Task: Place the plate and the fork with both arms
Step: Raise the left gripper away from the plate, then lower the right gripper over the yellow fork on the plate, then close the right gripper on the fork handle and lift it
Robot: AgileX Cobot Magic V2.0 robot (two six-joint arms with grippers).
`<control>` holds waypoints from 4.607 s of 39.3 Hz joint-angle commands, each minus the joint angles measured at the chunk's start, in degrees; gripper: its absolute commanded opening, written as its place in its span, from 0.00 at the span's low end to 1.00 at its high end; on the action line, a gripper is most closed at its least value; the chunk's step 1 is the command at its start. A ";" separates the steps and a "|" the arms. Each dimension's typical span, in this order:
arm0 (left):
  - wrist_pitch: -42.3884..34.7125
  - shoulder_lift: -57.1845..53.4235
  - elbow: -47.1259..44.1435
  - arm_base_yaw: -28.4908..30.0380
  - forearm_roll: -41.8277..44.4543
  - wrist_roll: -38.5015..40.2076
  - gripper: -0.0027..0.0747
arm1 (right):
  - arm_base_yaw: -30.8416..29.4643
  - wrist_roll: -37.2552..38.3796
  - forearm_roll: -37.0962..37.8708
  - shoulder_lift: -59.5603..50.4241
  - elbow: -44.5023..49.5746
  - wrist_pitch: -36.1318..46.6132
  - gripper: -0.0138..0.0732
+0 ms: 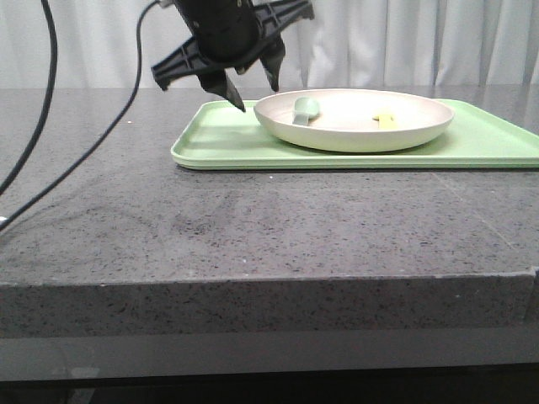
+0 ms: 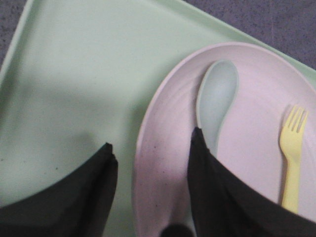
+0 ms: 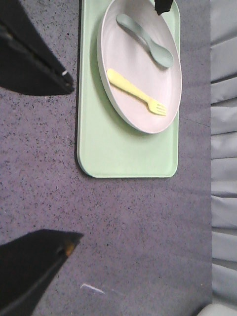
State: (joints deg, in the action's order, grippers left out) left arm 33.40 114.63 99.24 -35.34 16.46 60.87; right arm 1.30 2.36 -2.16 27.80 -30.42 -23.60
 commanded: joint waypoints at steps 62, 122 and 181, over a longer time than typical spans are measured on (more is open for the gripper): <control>12.19 -66.75 -46.82 17.34 -18.41 -65.81 0.51 | 16.71 -2.36 -2.76 38.79 -35.59 -18.90 0.83; 12.19 -66.75 -46.82 17.34 -18.33 -65.81 0.51 | 12.44 16.50 -0.66 95.78 -97.17 -50.97 0.71; 12.19 -66.75 -46.82 17.34 -18.33 -65.81 0.51 | 11.95 15.99 0.06 92.01 -97.24 -52.96 0.32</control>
State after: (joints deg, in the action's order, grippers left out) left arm 49.01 48.26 50.86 -18.16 -1.43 -5.06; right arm 13.78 19.28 -2.58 126.36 -125.77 -71.34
